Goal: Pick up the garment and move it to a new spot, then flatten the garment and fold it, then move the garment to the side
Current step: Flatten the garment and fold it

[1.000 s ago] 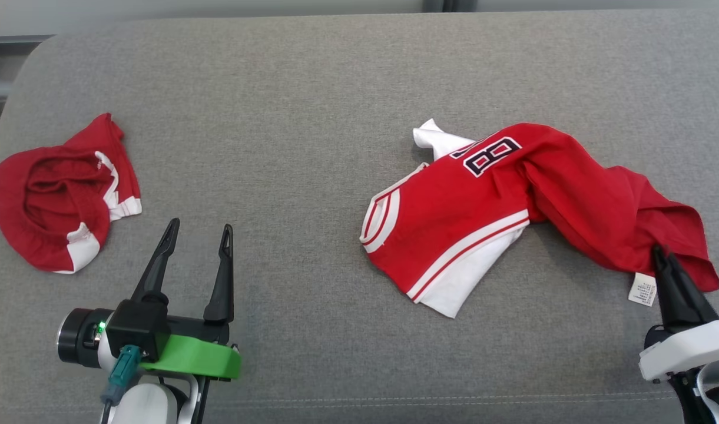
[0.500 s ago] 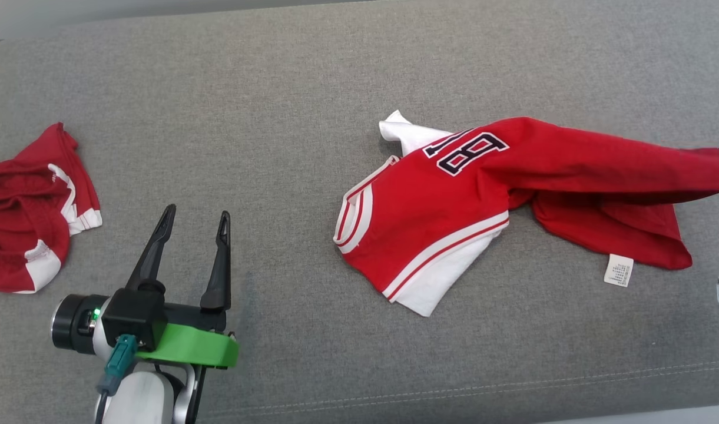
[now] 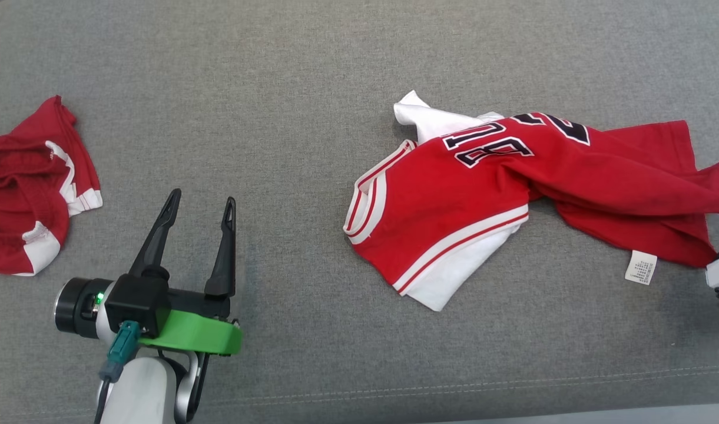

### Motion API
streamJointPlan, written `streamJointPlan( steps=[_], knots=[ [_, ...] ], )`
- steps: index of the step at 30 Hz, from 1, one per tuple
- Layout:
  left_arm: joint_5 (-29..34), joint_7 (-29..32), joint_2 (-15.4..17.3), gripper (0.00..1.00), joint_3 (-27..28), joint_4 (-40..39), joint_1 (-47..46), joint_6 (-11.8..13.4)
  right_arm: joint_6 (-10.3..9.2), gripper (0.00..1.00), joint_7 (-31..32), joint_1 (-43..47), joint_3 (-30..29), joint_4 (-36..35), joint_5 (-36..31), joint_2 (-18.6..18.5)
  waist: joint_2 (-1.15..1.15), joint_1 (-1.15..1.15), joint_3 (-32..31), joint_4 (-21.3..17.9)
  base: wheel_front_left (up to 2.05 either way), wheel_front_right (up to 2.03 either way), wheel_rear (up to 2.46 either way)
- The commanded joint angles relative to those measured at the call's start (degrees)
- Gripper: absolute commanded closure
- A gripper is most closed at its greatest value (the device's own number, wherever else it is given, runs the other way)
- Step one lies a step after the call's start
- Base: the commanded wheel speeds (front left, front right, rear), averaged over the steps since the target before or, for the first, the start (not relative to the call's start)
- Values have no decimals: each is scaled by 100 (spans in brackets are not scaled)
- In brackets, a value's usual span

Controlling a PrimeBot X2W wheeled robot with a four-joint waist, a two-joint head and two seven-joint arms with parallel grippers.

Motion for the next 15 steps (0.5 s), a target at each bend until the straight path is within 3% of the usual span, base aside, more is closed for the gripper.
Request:
streamJointPlan(
  steps=[1, 2, 3, 4, 10, 15],
  knots=[
    [-26, -16, 23, 0, 19, -14, -107, -7, -1, 100, 51, -118, 55, 95, 29, -53, 0, 0, 31, 0, 0, 0, 0],
    [-17, -16, 21, 0, 11, -10, -122, -9, -1, 100, 61, -201, 118, 223, 8, -95, 0, 0, 49, 5, 0, 0, 0],
    [-9, -15, 15, 0, 1, -4, -138, -11, -1, 60, 81, -292, 186, 339, 20, -108, 0, 0, 61, 14, 0, 0, 0],
    [-1, -16, 10, 0, -15, 9, -150, -15, -1, 0, 90, -372, 230, 447, 57, -122, 0, 0, 65, 26, 0, 0, 0],
    [-21, -16, -35, 0, -62, -10, -203, -18, -1, 0, -321, -438, 206, 806, 157, -261, 0, 0, 70, 113, 0, 0, 0],
    [-59, -15, -29, 0, 20, -45, -69, 24, 0, 0, -826, -50, 26, 560, 192, -254, 0, 0, -26, 102, 0, 0, 0]
  ],
)
